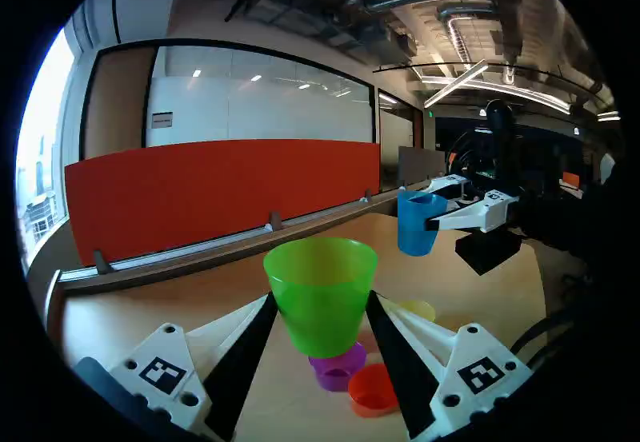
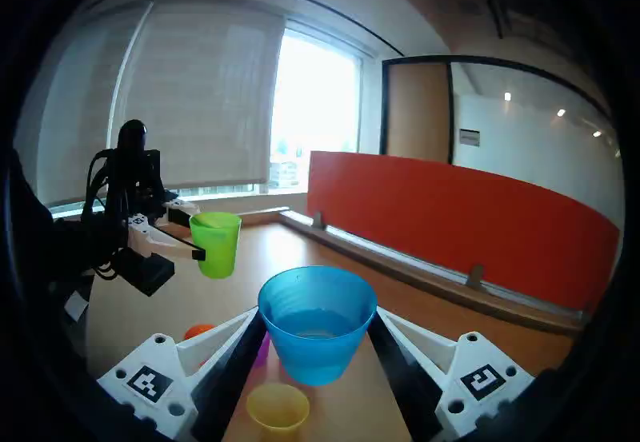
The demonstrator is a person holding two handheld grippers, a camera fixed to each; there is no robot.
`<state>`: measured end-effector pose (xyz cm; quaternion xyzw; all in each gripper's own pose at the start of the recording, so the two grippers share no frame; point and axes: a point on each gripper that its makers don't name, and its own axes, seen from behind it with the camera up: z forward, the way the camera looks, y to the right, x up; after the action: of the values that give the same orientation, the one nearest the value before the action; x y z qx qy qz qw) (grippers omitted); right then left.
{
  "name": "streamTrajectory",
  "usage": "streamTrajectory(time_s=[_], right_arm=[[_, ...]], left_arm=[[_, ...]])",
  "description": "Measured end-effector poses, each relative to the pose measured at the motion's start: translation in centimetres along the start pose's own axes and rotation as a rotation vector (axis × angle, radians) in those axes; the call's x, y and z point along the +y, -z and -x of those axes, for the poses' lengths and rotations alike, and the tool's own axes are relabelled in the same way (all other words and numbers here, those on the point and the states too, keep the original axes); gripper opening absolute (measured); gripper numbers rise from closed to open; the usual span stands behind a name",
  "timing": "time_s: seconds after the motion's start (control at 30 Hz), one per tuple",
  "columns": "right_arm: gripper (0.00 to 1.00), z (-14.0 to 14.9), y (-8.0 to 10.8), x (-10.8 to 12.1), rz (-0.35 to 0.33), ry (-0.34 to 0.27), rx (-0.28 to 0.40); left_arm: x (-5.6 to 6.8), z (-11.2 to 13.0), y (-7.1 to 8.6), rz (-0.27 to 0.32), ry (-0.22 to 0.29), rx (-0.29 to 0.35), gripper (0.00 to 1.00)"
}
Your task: Pour water
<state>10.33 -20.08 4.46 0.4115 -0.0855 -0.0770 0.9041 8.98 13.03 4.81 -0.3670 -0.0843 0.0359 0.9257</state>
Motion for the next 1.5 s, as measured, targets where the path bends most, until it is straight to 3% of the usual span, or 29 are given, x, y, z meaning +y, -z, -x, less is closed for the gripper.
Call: streamTrajectory(time_s=[0.7,1.5], right_arm=[[0.89,-2.9,-1.5,-1.5,-0.020,-0.006,0.094],[0.89,-4.5,-2.7,-2.1,-0.048,0.033,0.116]], left_arm=[[0.8,0.0,0.2,0.015,-0.001,0.003,0.80],[1.9,0.3,0.2,0.056,0.002,0.008,0.80]])
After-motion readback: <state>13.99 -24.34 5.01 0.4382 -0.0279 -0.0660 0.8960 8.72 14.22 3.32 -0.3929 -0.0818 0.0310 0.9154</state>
